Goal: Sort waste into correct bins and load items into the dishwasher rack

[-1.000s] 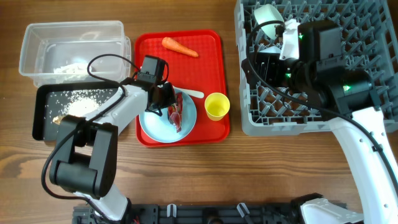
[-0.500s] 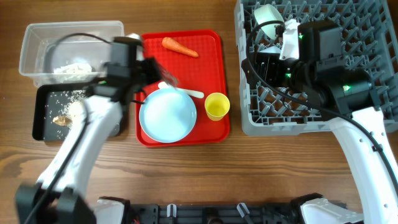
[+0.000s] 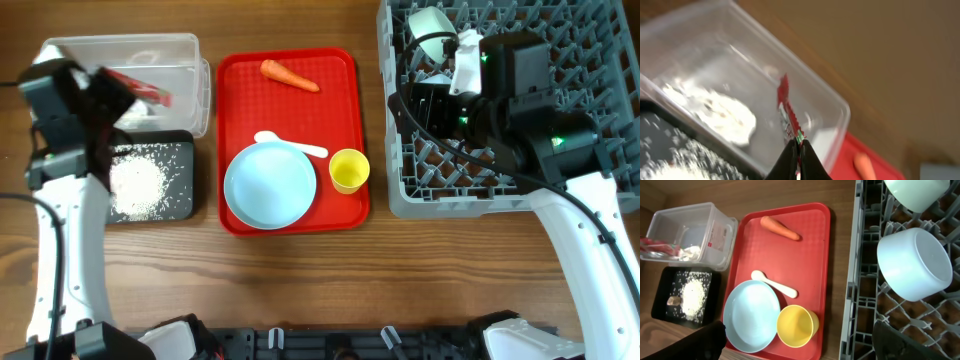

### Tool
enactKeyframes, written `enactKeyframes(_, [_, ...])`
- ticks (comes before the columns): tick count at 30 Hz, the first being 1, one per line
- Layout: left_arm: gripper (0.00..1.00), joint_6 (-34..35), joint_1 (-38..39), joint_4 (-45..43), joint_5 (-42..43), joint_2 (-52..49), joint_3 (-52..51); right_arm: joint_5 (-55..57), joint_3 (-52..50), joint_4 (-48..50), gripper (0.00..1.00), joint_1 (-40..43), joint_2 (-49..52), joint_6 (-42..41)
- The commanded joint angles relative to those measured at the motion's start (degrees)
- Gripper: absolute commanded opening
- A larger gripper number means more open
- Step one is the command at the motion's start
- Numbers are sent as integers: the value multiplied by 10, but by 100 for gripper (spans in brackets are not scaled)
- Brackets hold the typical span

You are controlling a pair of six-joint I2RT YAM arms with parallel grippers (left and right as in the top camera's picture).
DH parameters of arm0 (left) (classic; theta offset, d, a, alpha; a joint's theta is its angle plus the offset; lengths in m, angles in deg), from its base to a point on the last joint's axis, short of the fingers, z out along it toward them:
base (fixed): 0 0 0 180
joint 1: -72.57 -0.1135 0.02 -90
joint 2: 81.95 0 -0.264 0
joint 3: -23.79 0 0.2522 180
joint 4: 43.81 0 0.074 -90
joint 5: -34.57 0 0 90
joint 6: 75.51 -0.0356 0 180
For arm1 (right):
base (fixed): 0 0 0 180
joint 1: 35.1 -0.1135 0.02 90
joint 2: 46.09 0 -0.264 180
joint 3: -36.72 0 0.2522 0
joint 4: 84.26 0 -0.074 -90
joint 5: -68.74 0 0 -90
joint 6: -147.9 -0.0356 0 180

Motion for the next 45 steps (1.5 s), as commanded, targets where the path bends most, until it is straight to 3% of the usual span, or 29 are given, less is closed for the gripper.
enactKeyframes(1, [4,-9,-26,-36,-3,-22,3,-4,2,9,95,-1,3,-5])
enactKeyframes(6, [5,-9,-29,-105,-9,-92,3,-18,2,21,95,-1,3,-5])
enactKeyframes(7, [12,-9,-29,-126,-9,-111,3,-18,2,22,95,-1,3,-5])
enactKeyframes(8, [31,-9,-29,-143,-9,-125,3,-18,2,22,96,-1,3,-5])
enactKeyframes(9, [57,-9,-29,-163,-10,-143,3,-18,2,22,95,-1,3,-5])
enactKeyframes(12, [98,-9,-29,-192,3,-182,3,-18,2,19,95,-1,3,-4])
enactKeyframes(20, [100,-9,-5,-162,118,-134,37,-18,2,26,95,-1,3,-3])
enactKeyframes(23, [99,-33,54,-118,117,-128,84,-18,2,33,95,-1,3,-4])
enactKeyframes(27, [100,-83,165,-54,26,-155,162,-18,2,34,95,-1,3,-5])
enactKeyframes(30, [100,-100,253,3,-44,-212,249,-26,2,29,95,-1,3,-4])
enactKeyframes(35, [100,-92,325,68,-88,-348,391,-33,2,19,95,-1,3,-4])
enactKeyframes(40, [100,-43,354,112,-98,-492,513,-33,2,0,95,-1,3,-3])
enactKeyframes(45, [99,34,356,131,-98,-561,538,-31,2,-4,95,-1,3,-2])
